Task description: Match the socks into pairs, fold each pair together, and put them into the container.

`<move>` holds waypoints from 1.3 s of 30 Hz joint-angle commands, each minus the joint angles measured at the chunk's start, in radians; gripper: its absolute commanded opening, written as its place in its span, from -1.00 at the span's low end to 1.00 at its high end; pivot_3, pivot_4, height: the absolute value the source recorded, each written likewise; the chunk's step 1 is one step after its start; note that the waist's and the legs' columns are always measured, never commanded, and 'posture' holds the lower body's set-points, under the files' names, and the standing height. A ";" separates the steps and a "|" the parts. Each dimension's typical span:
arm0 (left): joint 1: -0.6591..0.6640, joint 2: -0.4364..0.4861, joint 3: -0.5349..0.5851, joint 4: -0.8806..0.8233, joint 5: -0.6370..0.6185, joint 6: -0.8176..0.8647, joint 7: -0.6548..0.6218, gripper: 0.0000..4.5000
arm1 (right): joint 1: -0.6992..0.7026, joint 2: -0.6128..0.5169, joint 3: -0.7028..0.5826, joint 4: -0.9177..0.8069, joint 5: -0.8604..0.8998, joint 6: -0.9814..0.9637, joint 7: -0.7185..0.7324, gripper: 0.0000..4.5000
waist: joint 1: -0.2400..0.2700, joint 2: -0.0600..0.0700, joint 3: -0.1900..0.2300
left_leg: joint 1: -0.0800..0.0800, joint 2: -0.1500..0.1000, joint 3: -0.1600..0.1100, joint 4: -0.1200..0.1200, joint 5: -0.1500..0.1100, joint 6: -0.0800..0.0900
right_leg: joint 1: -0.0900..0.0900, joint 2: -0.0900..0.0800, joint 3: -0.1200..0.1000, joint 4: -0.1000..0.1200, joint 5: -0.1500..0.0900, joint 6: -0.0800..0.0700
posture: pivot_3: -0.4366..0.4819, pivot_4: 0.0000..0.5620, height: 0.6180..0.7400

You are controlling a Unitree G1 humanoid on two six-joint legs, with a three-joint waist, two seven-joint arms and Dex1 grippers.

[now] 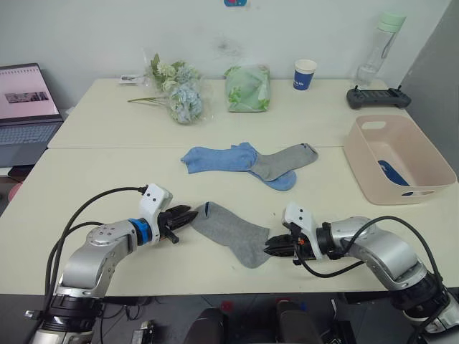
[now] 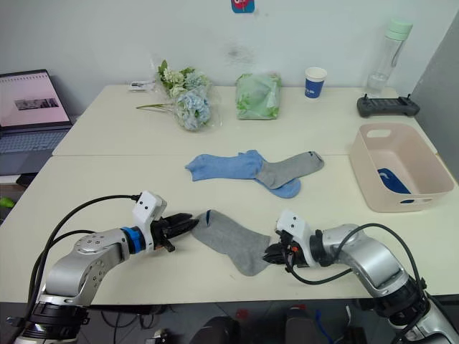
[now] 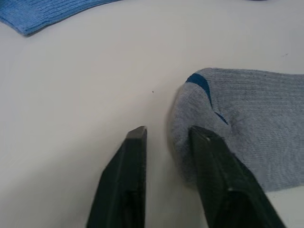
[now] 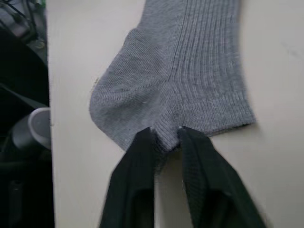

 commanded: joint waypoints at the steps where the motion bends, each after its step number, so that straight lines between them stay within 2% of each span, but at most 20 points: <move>1: 0.008 -0.001 0.017 -0.040 -0.007 -0.004 -0.008 -0.88 | -0.007 -0.010 -0.006 -0.024 0.008 -0.008 0.000 -1.00 | 0.000 0.000 0.000 | 0.000 0.000 0.000 0.000 0.000 0.000 | 0.000 0.000 0.000 0.000 0.000 0.000 | -0.05 -0.47 1.00; 2: 0.015 -0.001 0.020 -0.051 -0.011 0.001 -0.008 -0.98 | -0.008 -0.017 -0.004 -0.015 0.000 -0.019 0.005 -1.00 | 0.000 0.000 0.000 | 0.000 0.000 0.000 0.000 0.000 0.000 | 0.000 0.000 0.000 0.000 0.000 0.000 | -0.05 -0.47 1.00; 11: 0.188 -0.042 0.109 -0.289 -0.128 0.140 0.081 -0.98 | -0.094 -0.092 -0.040 0.099 -0.019 -0.117 0.096 -1.00 | 0.000 0.000 0.000 | 0.000 0.000 0.000 0.000 0.000 0.000 | 0.000 0.000 0.000 0.000 0.000 0.000 | -0.05 -0.47 1.00; 17: 0.332 -0.165 0.109 -0.502 -0.214 0.235 0.232 -0.98 | -0.194 -0.134 0.006 0.222 -0.057 -0.214 0.225 -1.00 | 0.000 0.000 0.000 | 0.000 0.000 0.001 0.000 0.000 0.000 | 0.001 0.000 0.000 -0.001 0.000 0.000 | -0.05 -0.47 1.00; 20: 0.346 -0.202 0.100 -0.530 -0.210 0.250 0.288 -0.98 | -0.219 -0.121 0.020 0.288 -0.101 -0.276 0.239 -1.00 | 0.003 0.000 0.000 | 0.000 0.001 0.000 0.000 0.000 0.000 | 0.001 0.000 0.001 0.000 0.000 0.000 | -0.05 -0.47 1.00; 25: 0.366 -0.198 0.100 -0.553 -0.207 0.261 0.315 -0.98 | -0.234 -0.127 0.023 0.350 -0.125 -0.327 0.292 -1.00 | 0.008 0.000 0.000 | 0.000 0.001 0.001 0.000 0.000 0.000 | 0.001 0.000 0.000 0.000 0.000 0.000 | -0.05 -0.47 1.00; 28: 0.373 -0.179 0.102 -0.540 -0.186 0.243 0.307 -1.00 | -0.228 -0.130 0.014 0.349 -0.138 -0.335 0.300 -0.69 | 0.008 0.000 0.000 | 0.000 0.001 0.002 0.000 0.000 0.000 | 0.001 0.000 0.000 -0.001 0.000 0.000 | -0.05 -0.47 1.00; 31: 0.377 -0.155 0.119 -0.529 -0.188 0.225 0.286 -0.71 | -0.212 -0.132 -0.019 0.326 -0.121 -0.325 0.292 -0.21 | 0.009 0.000 0.000 | 0.000 0.001 0.001 0.000 0.000 0.000 | 0.001 0.000 0.000 -0.001 0.000 0.000 | -0.05 -0.47 1.00; 33: 0.379 -0.135 0.159 -0.520 -0.194 0.214 0.276 -0.43 | -0.203 -0.133 -0.066 0.302 -0.092 -0.321 0.281 0.11 | 0.009 0.000 0.000 | 0.000 0.001 0.001 0.000 0.000 0.000 | 0.001 0.000 0.000 -0.001 0.000 0.000 | -0.05 -0.47 1.00; 35: 0.375 -0.113 0.207 -0.506 -0.195 0.195 0.264 -0.15 | -0.193 -0.128 -0.119 0.274 -0.055 -0.315 0.274 0.11 | 0.009 0.000 0.000 | 0.000 0.001 0.001 0.000 0.000 0.000 | 0.001 0.000 0.000 -0.001 0.000 0.000 | -0.05 -0.47 1.00; 37: 0.353 -0.073 0.221 -0.490 -0.144 0.111 0.223 0.14 | -0.178 -0.077 -0.186 0.236 0.002 -0.302 0.229 0.11 | 0.010 0.000 0.000 | 0.000 0.001 0.001 0.000 0.000 0.000 | 0.001 0.000 0.000 -0.001 0.000 0.000 | -0.05 -0.47 1.00; 39: 0.313 -0.060 0.208 -0.490 -0.141 0.060 0.185 0.14 | -0.155 -0.018 -0.211 0.201 0.026 -0.320 0.184 0.11 | 0.011 0.000 0.000 | 0.000 0.001 0.001 0.000 0.000 0.000 | 0.001 0.000 0.000 -0.001 0.000 0.000 | -0.05 -0.47 1.00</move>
